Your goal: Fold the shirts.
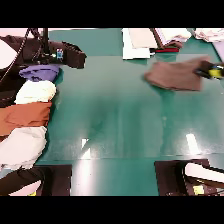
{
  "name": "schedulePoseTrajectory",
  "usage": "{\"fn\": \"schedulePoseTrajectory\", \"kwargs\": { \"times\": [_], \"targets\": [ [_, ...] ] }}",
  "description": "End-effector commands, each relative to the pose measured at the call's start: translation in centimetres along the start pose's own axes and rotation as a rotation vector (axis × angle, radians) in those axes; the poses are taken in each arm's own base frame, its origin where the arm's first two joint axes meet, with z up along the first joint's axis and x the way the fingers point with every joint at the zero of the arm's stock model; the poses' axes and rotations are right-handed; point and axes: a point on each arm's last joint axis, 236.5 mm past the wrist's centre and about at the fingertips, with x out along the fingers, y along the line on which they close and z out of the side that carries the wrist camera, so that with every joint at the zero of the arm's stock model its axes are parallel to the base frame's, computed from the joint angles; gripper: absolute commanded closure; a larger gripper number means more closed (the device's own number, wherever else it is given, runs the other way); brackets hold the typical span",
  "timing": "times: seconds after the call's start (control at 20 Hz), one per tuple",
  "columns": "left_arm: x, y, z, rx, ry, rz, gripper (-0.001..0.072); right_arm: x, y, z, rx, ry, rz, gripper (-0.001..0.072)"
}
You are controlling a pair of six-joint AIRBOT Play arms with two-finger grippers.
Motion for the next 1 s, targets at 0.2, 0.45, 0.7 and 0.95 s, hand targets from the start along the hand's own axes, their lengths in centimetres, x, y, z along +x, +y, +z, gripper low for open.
{"fn": "schedulePoseTrajectory", "kwargs": {
  "times": [0.2,0.45,0.7,0.95],
  "targets": [
    [0.0,-0.2,0.6,-0.021,-0.024,-0.005,0.0686,-7.9,-16.2,-7.7,0.403,-0.097,-0.269,0.0698],
    [0.0,-0.2,0.5,-0.020,-0.019,-0.005,0.0686,-6.5,-15.5,-13.4,0.342,0.063,-0.324,0.0691],
    [0.0,-0.2,-0.2,-0.018,0.009,-0.002,0.0685,-11.3,-17.8,-11.9,0.265,0.111,-0.521,0.0173],
    [0.0,-0.2,-0.2,-0.019,0.009,-0.003,0.0685,-12.4,-7.3,-1.5,0.214,-0.133,-0.232,0.0174]
  ]
}}
